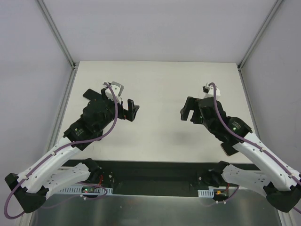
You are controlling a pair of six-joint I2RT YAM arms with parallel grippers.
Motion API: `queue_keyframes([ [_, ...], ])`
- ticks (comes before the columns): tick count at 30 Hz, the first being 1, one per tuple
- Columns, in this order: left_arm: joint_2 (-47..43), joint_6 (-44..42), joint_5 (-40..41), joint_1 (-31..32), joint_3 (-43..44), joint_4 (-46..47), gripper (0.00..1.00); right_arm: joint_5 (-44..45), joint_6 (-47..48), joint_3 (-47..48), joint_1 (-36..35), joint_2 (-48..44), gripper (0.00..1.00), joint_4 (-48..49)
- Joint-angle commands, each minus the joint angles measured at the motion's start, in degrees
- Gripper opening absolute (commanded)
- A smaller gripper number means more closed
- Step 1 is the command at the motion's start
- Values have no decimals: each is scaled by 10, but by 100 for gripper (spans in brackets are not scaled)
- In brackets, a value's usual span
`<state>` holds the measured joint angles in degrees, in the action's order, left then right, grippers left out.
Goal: Put the phone into the phone case
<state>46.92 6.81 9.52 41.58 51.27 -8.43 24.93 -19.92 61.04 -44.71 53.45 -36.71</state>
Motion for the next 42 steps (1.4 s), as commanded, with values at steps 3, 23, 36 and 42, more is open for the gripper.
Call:
queue_keyframes([
  [3, -1, -2, 7, 1, 9, 20, 99, 24, -9, 14, 0, 14, 96, -17],
  [23, -21, 1, 4, 1, 8, 20, 99, 189, -207, 82, 191, 172, 96, -260],
  [36, -17, 6, 5, 1, 6, 20, 99, 37, -234, -53, 486, 247, 96, -177],
  [42, 6, 8, 2, 1, 7, 19, 99, 61, -235, -72, 563, 304, 96, -154],
])
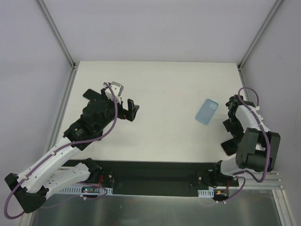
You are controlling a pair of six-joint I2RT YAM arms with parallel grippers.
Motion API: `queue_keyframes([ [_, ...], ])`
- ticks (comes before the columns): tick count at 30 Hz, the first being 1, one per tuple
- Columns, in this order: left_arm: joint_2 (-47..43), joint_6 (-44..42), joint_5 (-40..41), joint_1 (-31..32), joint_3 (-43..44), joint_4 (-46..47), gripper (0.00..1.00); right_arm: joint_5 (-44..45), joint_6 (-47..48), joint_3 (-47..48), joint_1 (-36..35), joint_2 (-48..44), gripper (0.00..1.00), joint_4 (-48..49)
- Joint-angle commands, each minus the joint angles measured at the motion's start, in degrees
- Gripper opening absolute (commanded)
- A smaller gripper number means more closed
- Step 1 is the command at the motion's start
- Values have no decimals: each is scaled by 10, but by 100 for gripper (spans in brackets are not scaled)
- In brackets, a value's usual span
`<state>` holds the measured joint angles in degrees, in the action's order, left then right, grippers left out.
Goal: Put the phone into the phone case
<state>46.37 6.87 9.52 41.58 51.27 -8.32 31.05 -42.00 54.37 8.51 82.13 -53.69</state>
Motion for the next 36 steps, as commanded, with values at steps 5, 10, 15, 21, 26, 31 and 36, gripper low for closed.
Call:
queue_keyframes([
  [5, 23, 13, 1, 1, 7, 19, 99, -30, 24, -21, 86, 32, 96, 66],
  [10, 38, 16, 2, 1, 8, 19, 99, -80, 62, -48, 140, 45, 96, 120],
  [15, 42, 15, -1, 1, 9, 18, 99, -80, 102, -51, 158, 37, 96, 142],
  [21, 36, 13, 3, 0, 7, 19, 99, -97, 160, -56, 173, 43, 96, 170],
  [26, 36, 14, 1, 1, 7, 19, 99, -88, 177, -67, 179, 32, 96, 182],
  [31, 39, 15, -1, 1, 8, 19, 99, -85, 184, -73, 186, 28, 97, 179],
  [36, 33, 15, 1, 1, 6, 19, 99, -73, 191, -85, 186, 11, 98, 177],
])
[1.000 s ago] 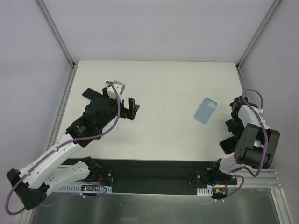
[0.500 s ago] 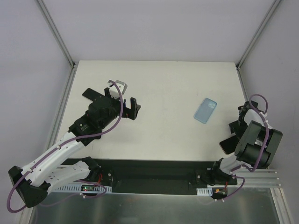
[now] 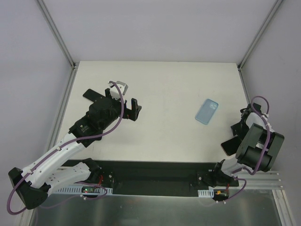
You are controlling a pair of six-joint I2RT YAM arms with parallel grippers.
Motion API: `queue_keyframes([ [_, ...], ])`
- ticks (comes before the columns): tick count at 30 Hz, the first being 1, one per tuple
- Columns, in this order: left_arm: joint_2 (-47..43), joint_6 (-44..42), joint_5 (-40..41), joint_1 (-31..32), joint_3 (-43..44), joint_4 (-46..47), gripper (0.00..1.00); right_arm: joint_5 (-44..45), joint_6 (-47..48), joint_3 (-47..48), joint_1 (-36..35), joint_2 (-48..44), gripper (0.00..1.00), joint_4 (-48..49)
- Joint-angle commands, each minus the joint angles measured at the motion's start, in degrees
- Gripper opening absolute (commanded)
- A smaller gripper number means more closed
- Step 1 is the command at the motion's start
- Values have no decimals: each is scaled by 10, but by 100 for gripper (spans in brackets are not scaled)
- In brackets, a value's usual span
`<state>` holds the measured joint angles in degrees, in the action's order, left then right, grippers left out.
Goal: Put the phone into the phone case
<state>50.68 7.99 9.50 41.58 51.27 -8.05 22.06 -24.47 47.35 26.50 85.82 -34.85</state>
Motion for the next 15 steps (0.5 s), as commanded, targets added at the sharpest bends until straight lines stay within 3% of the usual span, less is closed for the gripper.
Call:
queue_keyframes([
  [1, -10, 4, 2, 1, 6, 16, 99, 18, 14, -21, 7, -30, 98, -12],
  [15, -10, 9, -4, 0, 7, 16, 99, 32, 10, -28, 22, -18, 96, -3],
])
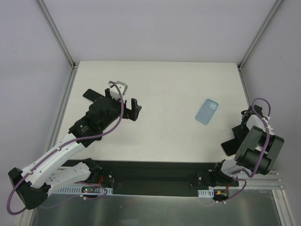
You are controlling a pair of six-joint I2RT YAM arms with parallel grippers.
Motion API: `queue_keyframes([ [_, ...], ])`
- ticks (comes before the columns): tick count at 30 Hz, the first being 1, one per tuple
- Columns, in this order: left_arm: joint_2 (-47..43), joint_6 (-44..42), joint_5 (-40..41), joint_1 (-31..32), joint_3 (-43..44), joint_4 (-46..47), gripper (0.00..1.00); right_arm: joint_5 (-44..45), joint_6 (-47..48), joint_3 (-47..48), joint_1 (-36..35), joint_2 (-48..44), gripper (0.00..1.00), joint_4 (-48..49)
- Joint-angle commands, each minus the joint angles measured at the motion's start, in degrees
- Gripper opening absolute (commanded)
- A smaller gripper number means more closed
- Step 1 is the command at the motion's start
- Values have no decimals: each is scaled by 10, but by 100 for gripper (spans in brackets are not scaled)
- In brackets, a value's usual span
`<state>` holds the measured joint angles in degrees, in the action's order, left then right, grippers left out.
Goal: Put the phone into the phone case
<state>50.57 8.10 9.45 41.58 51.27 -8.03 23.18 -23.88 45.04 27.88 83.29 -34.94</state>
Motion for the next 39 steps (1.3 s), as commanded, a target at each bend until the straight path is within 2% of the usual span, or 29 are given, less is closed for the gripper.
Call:
queue_keyframes([
  [1, -10, 8, -3, 1, 7, 16, 99, 24, 2, -6, 9, 9, 97, 0],
  [7, -6, 9, 2, 0, 6, 17, 99, 19, 5, -18, 8, -3, 99, 23],
  [11, 0, 9, 1, 1, 6, 15, 99, 15, 6, 2, 14, 16, 99, 1],
  [15, -6, 8, 9, 0, 5, 16, 99, 20, 5, 10, 16, 31, 90, -5],
  [19, -7, 6, 13, 0, 4, 16, 99, 17, 12, 6, 16, 28, 86, 2],
  [21, -9, 5, 10, 0, 6, 16, 99, -9, 30, 4, 12, 20, 74, 18],
  [23, -10, 4, 7, 1, 6, 16, 99, -80, 55, 0, -7, 7, 73, 56],
  [26, -11, 5, 4, 1, 7, 16, 99, -105, 81, 1, -55, -18, 75, 77],
  [28, -11, 5, 4, 1, 7, 16, 99, -90, 91, 9, -77, -36, 77, 72],
  [30, -11, 5, 2, 0, 6, 17, 99, -77, 90, 13, -94, -65, 83, 55],
  [33, -9, 7, 0, 1, 8, 15, 99, -18, 41, 37, -92, -85, 84, -19],
  [34, -9, 6, -2, 1, 9, 16, 99, 24, 20, 54, -87, -83, 82, -46],
  [35, -11, 6, -2, 0, 9, 16, 99, 40, -21, 62, -77, -78, 73, -92],
  [39, -23, 2, 1, 1, 6, 16, 99, 51, -39, 65, -34, -64, 64, -117],
])
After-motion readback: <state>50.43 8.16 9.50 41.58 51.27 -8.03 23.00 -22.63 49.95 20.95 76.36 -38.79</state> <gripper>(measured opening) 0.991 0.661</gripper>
